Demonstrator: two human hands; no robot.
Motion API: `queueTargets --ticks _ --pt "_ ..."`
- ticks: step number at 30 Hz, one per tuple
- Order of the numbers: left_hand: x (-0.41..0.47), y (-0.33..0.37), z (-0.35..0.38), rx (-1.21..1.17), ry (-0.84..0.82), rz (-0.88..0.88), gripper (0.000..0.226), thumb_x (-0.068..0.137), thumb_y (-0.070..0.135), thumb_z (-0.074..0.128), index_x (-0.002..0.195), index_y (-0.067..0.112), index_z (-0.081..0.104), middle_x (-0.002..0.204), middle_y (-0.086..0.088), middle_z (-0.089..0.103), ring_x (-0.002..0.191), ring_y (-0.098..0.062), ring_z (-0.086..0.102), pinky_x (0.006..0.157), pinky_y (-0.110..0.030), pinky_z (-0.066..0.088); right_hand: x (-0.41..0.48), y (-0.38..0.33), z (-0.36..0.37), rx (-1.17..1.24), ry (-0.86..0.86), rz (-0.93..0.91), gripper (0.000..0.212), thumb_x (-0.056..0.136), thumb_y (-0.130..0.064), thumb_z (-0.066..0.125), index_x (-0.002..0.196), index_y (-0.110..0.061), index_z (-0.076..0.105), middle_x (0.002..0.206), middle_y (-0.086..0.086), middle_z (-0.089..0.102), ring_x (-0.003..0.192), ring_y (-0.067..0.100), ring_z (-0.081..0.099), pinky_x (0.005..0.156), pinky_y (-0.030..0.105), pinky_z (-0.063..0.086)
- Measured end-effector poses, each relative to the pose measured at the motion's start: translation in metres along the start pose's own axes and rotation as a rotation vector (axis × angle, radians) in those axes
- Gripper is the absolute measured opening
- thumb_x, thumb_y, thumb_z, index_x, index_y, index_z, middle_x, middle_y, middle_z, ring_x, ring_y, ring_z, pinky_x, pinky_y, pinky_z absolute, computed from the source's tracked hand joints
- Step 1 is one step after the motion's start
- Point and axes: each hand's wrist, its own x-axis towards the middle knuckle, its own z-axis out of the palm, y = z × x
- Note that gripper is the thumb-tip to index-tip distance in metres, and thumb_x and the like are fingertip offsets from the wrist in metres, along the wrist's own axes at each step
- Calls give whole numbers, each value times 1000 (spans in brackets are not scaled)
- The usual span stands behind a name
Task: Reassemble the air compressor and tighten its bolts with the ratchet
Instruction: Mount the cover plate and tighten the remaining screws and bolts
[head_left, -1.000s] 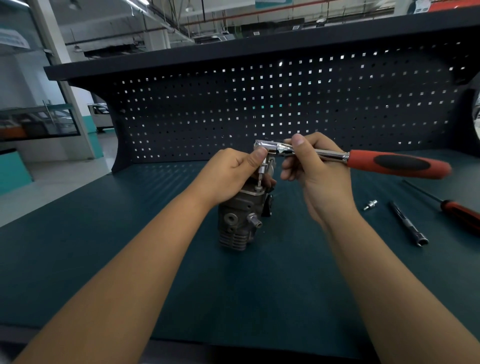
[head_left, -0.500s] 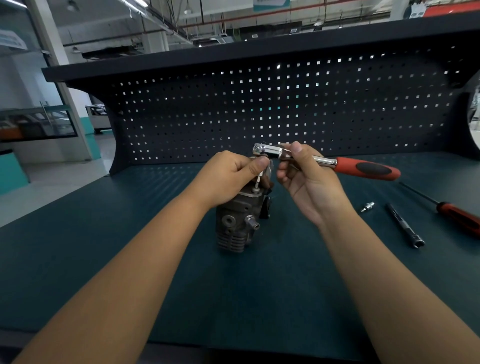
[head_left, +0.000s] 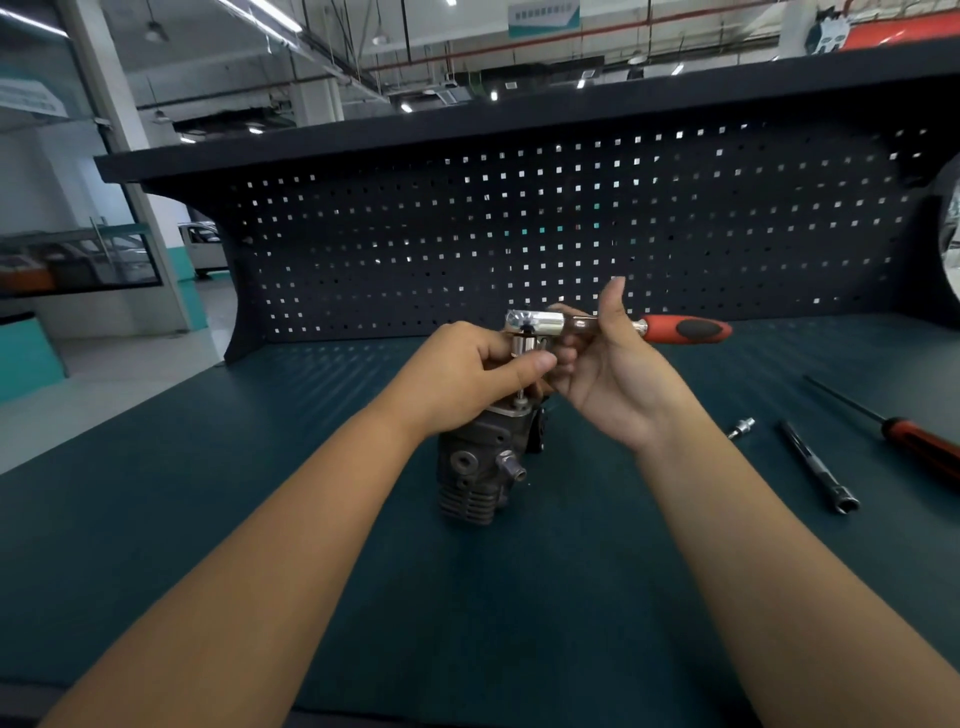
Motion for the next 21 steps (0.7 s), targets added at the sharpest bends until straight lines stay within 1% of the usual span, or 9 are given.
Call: queueTargets --ticks 2,3,5,7,10,12,15,18,21 --pt "1 -1 1 -12 -3 6 22 87 34 63 68 28 72 75 12 73 71 -1 67 67 -15 49 5 -7 5 34 91 85 71 88 -59 41 126 -1 54 116 14 58 92 22 51 93 29 46" --pt "1 -1 1 -18 -7 10 21 87 34 63 69 28 72 79 9 74 75 -3 68 71 -17 50 6 -11 9 57 131 120 66 89 -57 44 125 -3 55 115 12 60 92 21 51 90 27 47" --pt "-1 -1 0 -39 -14 7 20 86 35 63 70 28 73 80 11 74 75 -1 67 70 -15 50 8 -18 17 112 235 174 42 90 -48 55 103 -9 61 82 2 68 59 10 50 55 17 43" --pt "-1 -1 0 -70 -17 2 18 85 34 64 70 30 72 80 10 74 77 -4 68 71 -19 52 12 -18 20 142 362 137 30 89 -41 62 82 -12 58 54 -5 58 35 3 36 37 14 32" --pt "-1 1 1 -84 -12 -4 20 83 33 68 64 34 68 82 2 75 83 -19 70 75 -34 52 17 -12 17 38 586 -21 33 89 -36 66 71 -12 50 55 -3 51 28 3 34 32 12 28" --pt "-1 2 1 -85 -23 -2 24 83 33 69 60 35 67 82 4 75 83 -17 70 76 -31 52 21 -12 8 -38 716 -117 32 90 -36 65 74 -12 51 65 1 57 34 5 40 35 15 31" --pt "-3 2 1 -96 -53 0 18 83 34 69 65 34 70 81 9 75 78 -3 69 73 -17 51 25 -20 0 8 647 -98 27 99 -39 48 92 -13 53 67 4 67 58 14 59 51 25 46" --pt "-4 1 2 -91 -54 17 17 80 40 69 76 24 75 81 9 74 75 0 68 71 -12 49 26 -28 -1 351 436 -40 22 103 -23 40 117 -6 44 86 18 65 71 26 67 59 40 55" --pt "-3 1 0 -105 -44 27 36 74 56 58 72 24 73 82 11 74 79 -1 68 76 -16 49 22 -29 -1 559 350 -106 11 102 -11 43 101 -1 48 90 21 57 67 25 65 51 39 58"
